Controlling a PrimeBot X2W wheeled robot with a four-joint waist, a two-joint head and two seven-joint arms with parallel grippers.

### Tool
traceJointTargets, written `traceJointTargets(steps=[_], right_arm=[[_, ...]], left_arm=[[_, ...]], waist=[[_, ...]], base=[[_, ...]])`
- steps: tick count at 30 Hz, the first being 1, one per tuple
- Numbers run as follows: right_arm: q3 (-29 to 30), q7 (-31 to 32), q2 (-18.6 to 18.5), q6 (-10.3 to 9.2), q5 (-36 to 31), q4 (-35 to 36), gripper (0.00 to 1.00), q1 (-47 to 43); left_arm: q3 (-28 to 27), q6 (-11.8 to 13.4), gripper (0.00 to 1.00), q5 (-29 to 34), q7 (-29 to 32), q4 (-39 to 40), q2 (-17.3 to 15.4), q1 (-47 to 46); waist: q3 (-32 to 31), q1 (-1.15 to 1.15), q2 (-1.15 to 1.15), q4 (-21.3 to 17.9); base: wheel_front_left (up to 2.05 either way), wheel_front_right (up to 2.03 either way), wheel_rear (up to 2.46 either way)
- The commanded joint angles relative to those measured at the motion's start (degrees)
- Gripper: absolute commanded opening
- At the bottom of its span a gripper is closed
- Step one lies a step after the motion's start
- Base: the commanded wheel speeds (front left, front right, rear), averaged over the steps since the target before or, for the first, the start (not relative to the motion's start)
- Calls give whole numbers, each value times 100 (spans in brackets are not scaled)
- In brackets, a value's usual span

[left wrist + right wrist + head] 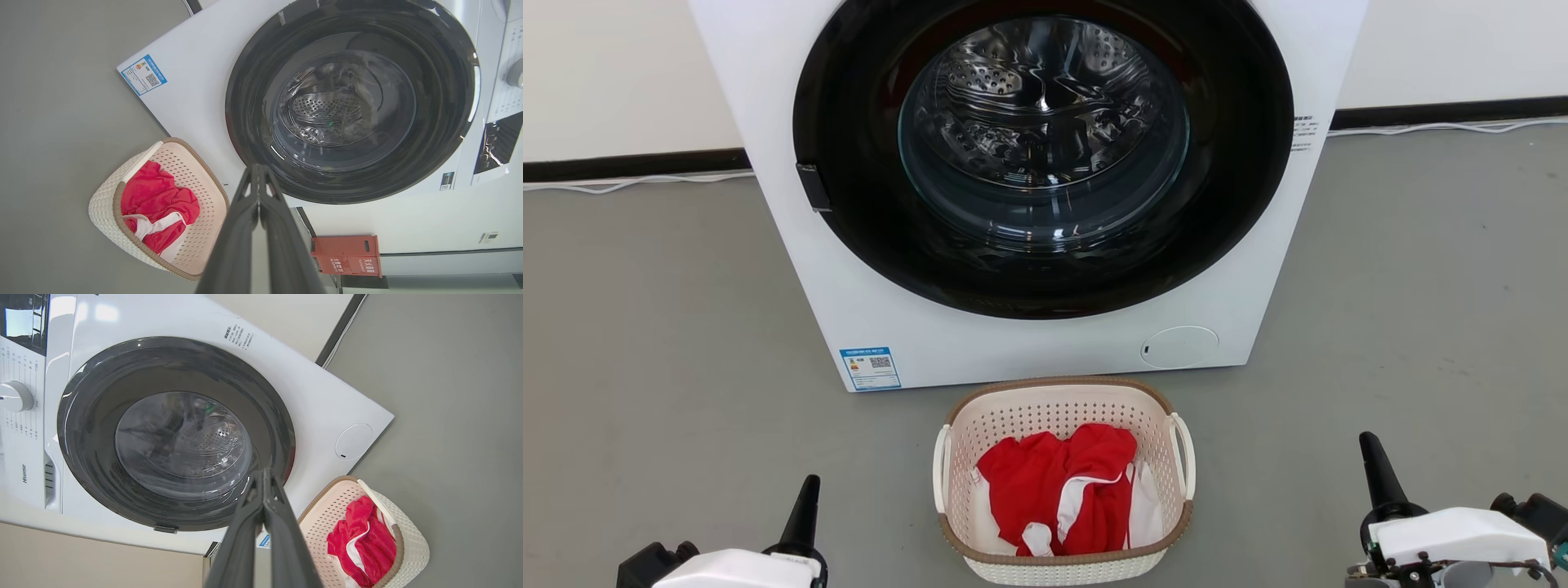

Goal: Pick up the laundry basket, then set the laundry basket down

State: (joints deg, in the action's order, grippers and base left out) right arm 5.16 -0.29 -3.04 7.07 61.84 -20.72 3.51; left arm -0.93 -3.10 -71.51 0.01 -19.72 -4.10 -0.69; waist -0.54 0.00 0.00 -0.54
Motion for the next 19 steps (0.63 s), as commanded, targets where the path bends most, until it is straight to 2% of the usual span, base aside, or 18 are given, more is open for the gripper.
traceJointTargets(steps=[1,19], right_arm=[[-67,60,-29,30,215,217,0,226],[37,375,-6,36,1648,447,0,247]], left_arm=[[-162,-79,0,-152,35,194,-41,-337],[-365,-262,0,-1125,348,383,42,-445]], waist=[[3,0,0,2],[38,0,0,28]], base=[[0,0,0],[0,0,0]])
